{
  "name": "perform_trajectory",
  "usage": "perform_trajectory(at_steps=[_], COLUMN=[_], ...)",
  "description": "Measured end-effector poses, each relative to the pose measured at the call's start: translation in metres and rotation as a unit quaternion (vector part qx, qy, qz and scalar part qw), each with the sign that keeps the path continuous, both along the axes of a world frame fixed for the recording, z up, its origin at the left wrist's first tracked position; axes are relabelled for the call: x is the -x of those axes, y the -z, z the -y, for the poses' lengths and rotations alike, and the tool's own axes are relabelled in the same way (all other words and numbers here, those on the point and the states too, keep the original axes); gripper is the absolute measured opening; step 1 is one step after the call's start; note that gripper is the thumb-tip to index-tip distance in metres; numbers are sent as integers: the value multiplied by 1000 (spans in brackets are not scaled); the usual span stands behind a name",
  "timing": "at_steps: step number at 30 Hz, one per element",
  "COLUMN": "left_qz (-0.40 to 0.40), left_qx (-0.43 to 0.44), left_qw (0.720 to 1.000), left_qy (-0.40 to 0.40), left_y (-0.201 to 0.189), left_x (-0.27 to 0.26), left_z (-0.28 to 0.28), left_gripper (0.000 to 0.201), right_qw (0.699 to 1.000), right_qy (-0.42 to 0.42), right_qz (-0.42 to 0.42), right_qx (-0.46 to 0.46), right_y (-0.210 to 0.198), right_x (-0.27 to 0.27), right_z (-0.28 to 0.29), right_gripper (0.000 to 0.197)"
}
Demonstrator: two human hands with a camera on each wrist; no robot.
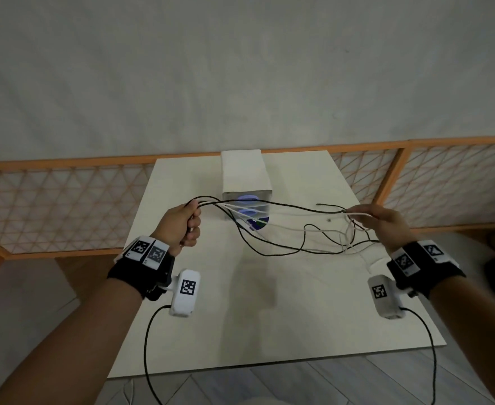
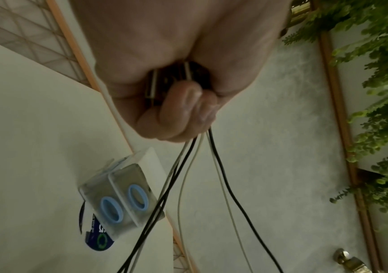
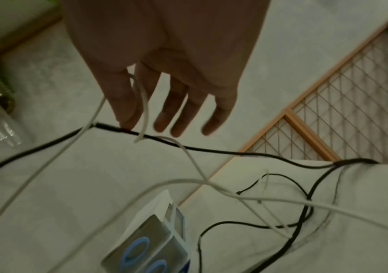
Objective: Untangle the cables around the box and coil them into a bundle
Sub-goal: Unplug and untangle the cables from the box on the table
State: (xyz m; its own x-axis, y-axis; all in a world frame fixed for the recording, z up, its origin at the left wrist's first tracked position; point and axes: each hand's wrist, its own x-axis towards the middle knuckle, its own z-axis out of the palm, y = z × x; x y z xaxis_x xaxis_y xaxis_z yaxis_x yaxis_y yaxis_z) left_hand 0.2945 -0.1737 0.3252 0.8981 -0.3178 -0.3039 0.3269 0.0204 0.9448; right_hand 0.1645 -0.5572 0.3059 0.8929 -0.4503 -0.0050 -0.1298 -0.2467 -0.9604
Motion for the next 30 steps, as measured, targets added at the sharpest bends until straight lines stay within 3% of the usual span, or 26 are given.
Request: perform_trajectory(at_steps=[4, 7, 11, 13, 14, 16, 18, 21, 23, 24, 25, 26, 27, 28, 29, 30], left_qz=[-5, -5, 10, 14, 14, 15, 17, 13, 11, 11, 9, 7, 5, 5, 7, 11], left_qx=[-6, -3, -16, -15, -12, -9, -11, -12, -12, -11, -8, -4, -2, -6, -12, -18], left_qw=[1000, 1000, 1000, 1000, 1000, 1000, 1000, 1000, 1000, 1000, 1000, 1000, 1000, 1000, 1000, 1000], left_qy=[3, 2, 10, 7, 1, -5, 4, 11, 13, 13, 10, 4, -2, -4, -1, 4], left_y=[5, 6, 8, 7, 7, 6, 6, 10, 12, 12, 12, 11, 11, 11, 11, 11], left_x=[-2, -2, 1, 1, 0, -3, -3, 0, 2, 1, 1, 0, 0, 0, 0, 0], left_z=[3, 8, 21, 25, 24, 22, 21, 26, 31, 32, 32, 31, 29, 27, 25, 25], left_gripper=[37, 36, 36, 36, 36, 36, 36, 36, 36, 36, 36, 36, 36, 36, 37, 37], right_qw=[988, 977, 961, 982, 993, 986, 979, 971, 954, 959, 974, 981, 950, 897, 867, 863], right_qy=[1, 53, 94, 94, 92, 96, 135, 198, 190, 195, 199, 179, 159, 141, 130, 128], right_qz=[30, 83, 74, 31, -6, -81, -73, 37, 69, 64, 39, -17, -95, -164, -189, -188], right_qx=[-151, -187, -249, -163, -70, 111, 136, -128, -220, -195, -97, 71, 251, 384, 442, 451], right_y=[-7, -2, -3, -6, -9, -14, -15, -12, -15, -18, -22, -25, -28, -31, -33, -35], right_x=[8, 9, 15, 17, 19, 24, 28, 32, 30, 28, 28, 30, 34, 37, 39, 40], right_z=[3, 17, 25, 25, 26, 33, 44, 54, 50, 50, 54, 61, 70, 77, 86, 93], right_gripper=[18, 12, 33, 46, 48, 54, 48, 30, 34, 39, 44, 50, 54, 53, 51, 49])
